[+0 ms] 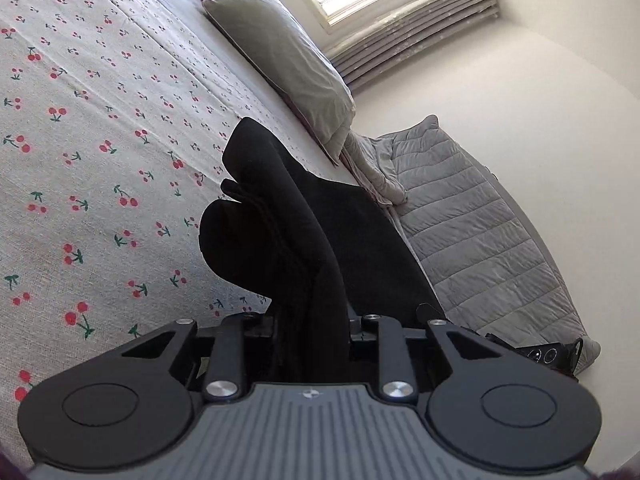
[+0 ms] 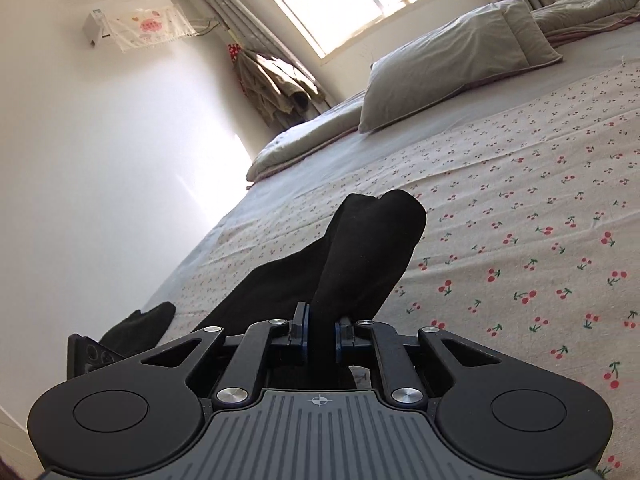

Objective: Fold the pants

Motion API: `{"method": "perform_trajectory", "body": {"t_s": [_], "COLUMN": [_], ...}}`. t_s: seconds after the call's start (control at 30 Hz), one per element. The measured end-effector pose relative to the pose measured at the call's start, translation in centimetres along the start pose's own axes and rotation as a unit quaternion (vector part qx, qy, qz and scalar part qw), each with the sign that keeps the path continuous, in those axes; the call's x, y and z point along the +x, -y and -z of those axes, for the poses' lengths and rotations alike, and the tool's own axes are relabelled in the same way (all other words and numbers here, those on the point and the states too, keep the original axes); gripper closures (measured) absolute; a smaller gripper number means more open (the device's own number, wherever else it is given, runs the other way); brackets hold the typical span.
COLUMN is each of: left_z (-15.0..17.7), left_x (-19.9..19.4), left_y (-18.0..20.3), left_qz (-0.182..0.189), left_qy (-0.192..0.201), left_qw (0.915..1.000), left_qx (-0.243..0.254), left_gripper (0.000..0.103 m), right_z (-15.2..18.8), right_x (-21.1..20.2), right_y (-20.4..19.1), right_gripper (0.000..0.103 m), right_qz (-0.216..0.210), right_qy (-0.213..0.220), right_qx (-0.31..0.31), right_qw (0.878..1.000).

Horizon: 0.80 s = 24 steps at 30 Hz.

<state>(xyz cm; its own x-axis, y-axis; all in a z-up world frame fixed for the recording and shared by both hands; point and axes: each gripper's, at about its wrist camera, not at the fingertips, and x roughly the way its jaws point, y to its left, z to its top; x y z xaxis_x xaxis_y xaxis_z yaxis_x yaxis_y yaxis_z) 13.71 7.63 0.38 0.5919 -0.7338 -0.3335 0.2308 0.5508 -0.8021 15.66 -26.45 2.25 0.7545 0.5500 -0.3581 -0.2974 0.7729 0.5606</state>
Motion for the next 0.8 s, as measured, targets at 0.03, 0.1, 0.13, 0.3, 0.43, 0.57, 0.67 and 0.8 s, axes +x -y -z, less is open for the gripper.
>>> {"method": "perform_trajectory", "body": {"t_s": [0.03,0.1,0.13,0.3,0.43,0.57,0.67,0.8], "left_z": [-0.2,-0.5,-0.5,-0.6,-0.4,0.1,1.1,2.5], "left_x": [0.3,1.1,1.3,0.3,-1.1,-2.1,-3.1,-4.4], "left_y": [-0.1,-0.4,-0.7,-0.9,0.6,2.1,3.6,4.9], "left_qz": [-0.015,-0.072,-0.091,-0.104,-0.144,-0.188,-0.221,-0.244], "left_qy": [0.001,-0.004,-0.006,0.007,0.015,0.019,0.026,0.027], "left_qw": [0.9998,0.9969,0.9952,0.9939,0.9860,0.9750,0.9629,0.9539], "left_qx": [0.010,0.032,0.035,0.036,0.083,0.116,0.153,0.173], "left_gripper": [0.076,0.073,0.068,0.052,0.036,0.031,0.026,0.022], "right_z": [-0.2,-0.3,-0.1,1.5,1.7,1.9,2.4,3.2], "right_x": [0.4,1.8,2.4,4.0,2.5,1.3,0.2,-1.3], "right_y": [0.4,1.4,2.0,4.3,3.5,2.3,1.6,-0.1], "right_gripper": [0.091,0.087,0.084,0.064,0.029,0.027,0.026,0.022], "right_qz": [0.006,0.033,0.054,0.104,0.082,0.089,0.100,0.118], "right_qy": [0.001,-0.008,-0.016,-0.053,-0.039,-0.037,-0.041,-0.042], "right_qx": [-0.002,-0.010,-0.005,0.028,0.017,0.000,-0.003,-0.022], "right_qw": [1.000,0.999,0.998,0.993,0.996,0.995,0.994,0.992]}}
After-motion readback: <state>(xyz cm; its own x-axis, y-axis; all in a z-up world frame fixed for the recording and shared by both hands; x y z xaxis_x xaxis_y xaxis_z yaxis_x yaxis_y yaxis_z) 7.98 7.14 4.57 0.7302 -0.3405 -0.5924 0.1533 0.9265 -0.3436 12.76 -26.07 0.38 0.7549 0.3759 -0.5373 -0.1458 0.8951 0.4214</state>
